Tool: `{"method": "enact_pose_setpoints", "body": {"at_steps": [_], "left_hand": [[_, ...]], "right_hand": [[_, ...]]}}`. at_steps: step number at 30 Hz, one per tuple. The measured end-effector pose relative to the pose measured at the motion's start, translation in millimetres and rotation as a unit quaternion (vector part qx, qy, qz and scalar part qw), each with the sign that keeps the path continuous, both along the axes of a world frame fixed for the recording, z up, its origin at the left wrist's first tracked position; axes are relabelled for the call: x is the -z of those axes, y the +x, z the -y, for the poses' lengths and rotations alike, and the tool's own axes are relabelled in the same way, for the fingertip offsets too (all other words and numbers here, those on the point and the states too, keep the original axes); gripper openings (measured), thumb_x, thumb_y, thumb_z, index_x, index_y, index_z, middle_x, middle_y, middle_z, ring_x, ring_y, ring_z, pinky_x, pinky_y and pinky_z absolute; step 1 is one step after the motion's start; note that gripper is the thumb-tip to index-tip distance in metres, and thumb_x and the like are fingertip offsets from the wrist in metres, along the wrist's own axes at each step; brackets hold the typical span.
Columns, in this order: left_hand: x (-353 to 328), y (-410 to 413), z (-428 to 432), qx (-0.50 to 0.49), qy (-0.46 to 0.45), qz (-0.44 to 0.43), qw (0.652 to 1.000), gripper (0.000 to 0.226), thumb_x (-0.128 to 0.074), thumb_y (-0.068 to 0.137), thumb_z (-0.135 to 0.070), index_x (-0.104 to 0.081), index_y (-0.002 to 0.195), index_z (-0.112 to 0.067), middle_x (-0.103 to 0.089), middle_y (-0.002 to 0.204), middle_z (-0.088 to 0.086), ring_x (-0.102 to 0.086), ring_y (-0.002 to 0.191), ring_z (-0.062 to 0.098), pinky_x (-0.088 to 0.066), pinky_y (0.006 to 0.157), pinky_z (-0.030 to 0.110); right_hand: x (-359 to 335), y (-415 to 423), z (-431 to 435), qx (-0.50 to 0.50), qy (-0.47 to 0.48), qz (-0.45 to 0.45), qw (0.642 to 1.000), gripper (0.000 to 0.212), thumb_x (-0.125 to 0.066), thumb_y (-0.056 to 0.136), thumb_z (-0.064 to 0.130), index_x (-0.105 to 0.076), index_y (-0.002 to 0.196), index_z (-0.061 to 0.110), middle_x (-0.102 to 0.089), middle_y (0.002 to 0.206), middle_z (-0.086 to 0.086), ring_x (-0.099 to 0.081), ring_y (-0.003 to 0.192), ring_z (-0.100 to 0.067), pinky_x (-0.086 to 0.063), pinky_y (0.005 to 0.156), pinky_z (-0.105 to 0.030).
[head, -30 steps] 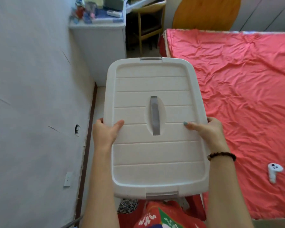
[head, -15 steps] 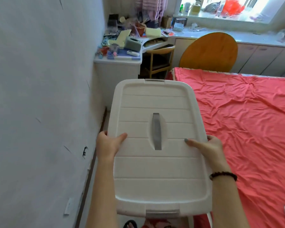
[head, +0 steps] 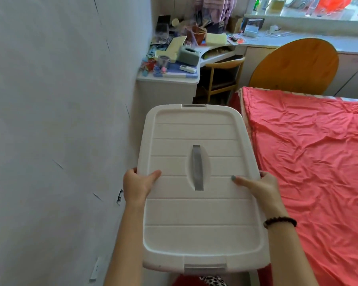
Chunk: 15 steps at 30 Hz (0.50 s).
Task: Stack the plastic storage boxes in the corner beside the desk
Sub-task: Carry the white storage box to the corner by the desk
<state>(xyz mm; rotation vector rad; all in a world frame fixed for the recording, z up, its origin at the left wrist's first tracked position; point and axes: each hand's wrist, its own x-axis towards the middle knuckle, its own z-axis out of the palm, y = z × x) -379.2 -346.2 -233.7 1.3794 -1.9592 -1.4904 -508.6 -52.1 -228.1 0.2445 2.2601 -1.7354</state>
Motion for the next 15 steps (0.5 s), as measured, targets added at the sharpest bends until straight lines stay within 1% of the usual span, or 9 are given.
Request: {"method": "enact_pose_setpoints", "body": {"at_steps": [2, 5, 6, 9, 11, 15], "left_hand": [[6, -20, 11, -0.004, 0.000, 0.000, 1.000, 0.052, -0.089, 0.056, -0.028, -0.068, 0.095, -0.002, -0.072, 0.090, 0.011, -0.068, 0.079, 0.025, -0.056, 0.075, 0.038], [13, -60, 28, -0.013, -0.002, 0.003, 1.000, 0.051, -0.089, 0.056, -0.027, -0.068, 0.095, -0.002, -0.071, 0.089, 0.011, -0.068, 0.076, 0.024, -0.055, 0.073, 0.035], [15, -78, 35, -0.016, -0.003, 0.006, 1.000, 0.051, -0.089, 0.056, -0.026, -0.068, 0.096, -0.002, -0.071, 0.089, 0.011, -0.067, 0.076, 0.024, -0.055, 0.072, 0.034], [17, -115, 49, -0.024, 0.007, 0.011, 1.000, 0.048, -0.089, 0.057, -0.025, -0.068, 0.094, -0.004, -0.071, 0.087, 0.009, -0.067, 0.073, 0.023, -0.052, 0.068, 0.029], [20, -136, 56, -0.038, 0.016, 0.012, 0.999, 0.044, -0.089, 0.057, -0.023, -0.068, 0.091, -0.005, -0.071, 0.085, 0.008, -0.066, 0.069, 0.019, -0.048, 0.063, 0.025], [25, -171, 69, -0.067, 0.032, 0.002, 0.997, 0.042, -0.089, 0.057, -0.021, -0.068, 0.091, -0.008, -0.070, 0.081, 0.003, -0.064, 0.065, 0.011, -0.046, 0.053, 0.021]], "right_hand": [[9, -23, 12, -0.006, -0.002, 0.007, 1.000, 0.052, -0.095, 0.046, 0.018, -0.072, 0.091, 0.005, -0.077, 0.083, -0.008, -0.074, 0.075, -0.025, -0.060, 0.074, -0.043], [23, -65, 31, -0.015, -0.006, 0.018, 1.000, 0.045, -0.095, 0.045, 0.019, -0.073, 0.083, 0.008, -0.077, 0.078, -0.005, -0.075, 0.072, -0.023, -0.061, 0.073, -0.044], [27, -83, 38, -0.021, -0.004, 0.026, 0.999, 0.046, -0.096, 0.044, 0.021, -0.073, 0.082, 0.009, -0.077, 0.077, -0.004, -0.075, 0.071, -0.022, -0.061, 0.072, -0.043], [31, -126, 55, -0.028, 0.004, 0.044, 0.999, 0.064, -0.096, 0.036, 0.034, -0.072, 0.090, 0.009, -0.077, 0.083, -0.005, -0.074, 0.075, -0.022, -0.061, 0.073, -0.042], [34, -153, 64, -0.043, 0.007, 0.058, 0.997, 0.073, -0.095, 0.032, 0.039, -0.070, 0.095, 0.010, -0.076, 0.086, -0.005, -0.074, 0.077, -0.022, -0.061, 0.073, -0.042], [37, -202, 86, -0.056, 0.020, 0.065, 0.996, 0.080, -0.095, 0.031, 0.043, -0.066, 0.099, 0.013, -0.075, 0.091, -0.005, -0.073, 0.077, -0.022, -0.061, 0.068, -0.042]]}}
